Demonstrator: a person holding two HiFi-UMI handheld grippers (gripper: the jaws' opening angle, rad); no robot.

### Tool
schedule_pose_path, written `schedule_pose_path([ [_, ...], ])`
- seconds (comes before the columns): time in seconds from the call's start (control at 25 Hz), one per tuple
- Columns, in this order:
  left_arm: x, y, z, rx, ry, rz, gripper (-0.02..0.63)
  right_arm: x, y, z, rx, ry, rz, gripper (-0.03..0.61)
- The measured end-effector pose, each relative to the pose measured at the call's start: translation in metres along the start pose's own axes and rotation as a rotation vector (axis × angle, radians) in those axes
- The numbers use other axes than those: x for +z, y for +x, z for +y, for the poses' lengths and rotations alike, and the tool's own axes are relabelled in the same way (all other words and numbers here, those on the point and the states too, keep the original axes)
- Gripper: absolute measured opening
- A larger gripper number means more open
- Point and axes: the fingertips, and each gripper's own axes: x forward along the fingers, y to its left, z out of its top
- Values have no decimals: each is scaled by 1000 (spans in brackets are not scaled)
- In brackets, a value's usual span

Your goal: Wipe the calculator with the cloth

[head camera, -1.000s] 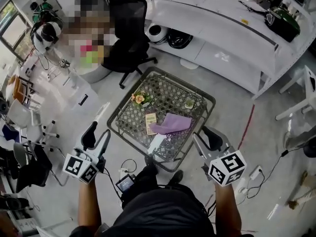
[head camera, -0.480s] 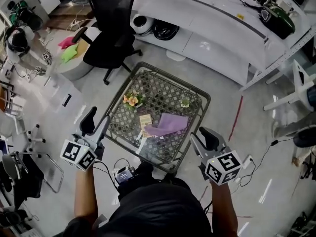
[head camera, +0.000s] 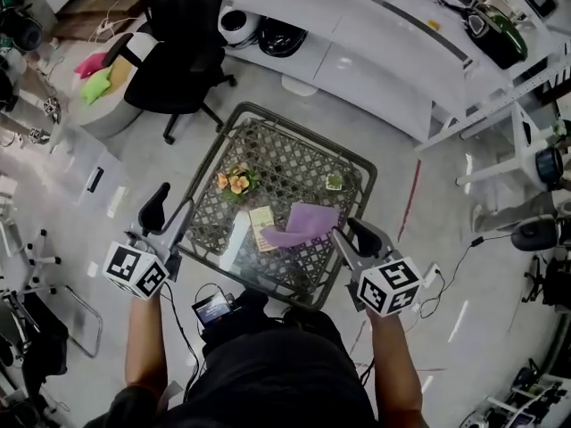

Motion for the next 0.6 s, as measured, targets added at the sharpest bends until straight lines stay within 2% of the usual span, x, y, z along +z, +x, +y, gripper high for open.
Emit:
schedule_pose_path([
  [0.28,-30,4,26,4,-55,37,275,-41,59,-7,14,5,131,148],
  [0.6,-74,-13,42,80,-102,88,275,-145,126,-39,43,61,351,174],
])
